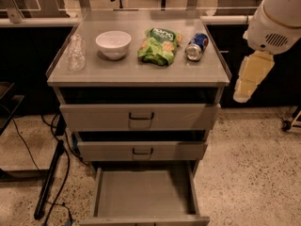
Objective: Place pepsi can into bottom drawer
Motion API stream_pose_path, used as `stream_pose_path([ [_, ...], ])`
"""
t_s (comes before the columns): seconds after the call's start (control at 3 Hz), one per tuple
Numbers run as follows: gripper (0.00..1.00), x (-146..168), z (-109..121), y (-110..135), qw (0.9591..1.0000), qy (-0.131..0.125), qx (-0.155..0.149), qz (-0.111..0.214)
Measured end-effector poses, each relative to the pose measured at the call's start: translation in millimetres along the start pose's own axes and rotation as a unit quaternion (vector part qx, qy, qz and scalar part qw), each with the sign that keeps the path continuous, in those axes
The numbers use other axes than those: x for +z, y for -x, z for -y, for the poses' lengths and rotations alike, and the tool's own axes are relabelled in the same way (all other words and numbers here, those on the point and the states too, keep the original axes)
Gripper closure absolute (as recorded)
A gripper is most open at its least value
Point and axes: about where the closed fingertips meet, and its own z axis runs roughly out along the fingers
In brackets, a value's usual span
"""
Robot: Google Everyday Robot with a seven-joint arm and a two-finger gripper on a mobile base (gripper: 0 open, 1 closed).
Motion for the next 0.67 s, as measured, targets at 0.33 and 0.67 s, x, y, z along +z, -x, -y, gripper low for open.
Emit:
stream_pose_path([
  [0.33, 0.00, 3.5, -5.1, -5.8, 0.9994, 0.004, 0.033, -0.003],
  [0.67, 0.00, 19.3, 14.5, -12.7, 0.9948, -0.003, 0.101, -0.014],
])
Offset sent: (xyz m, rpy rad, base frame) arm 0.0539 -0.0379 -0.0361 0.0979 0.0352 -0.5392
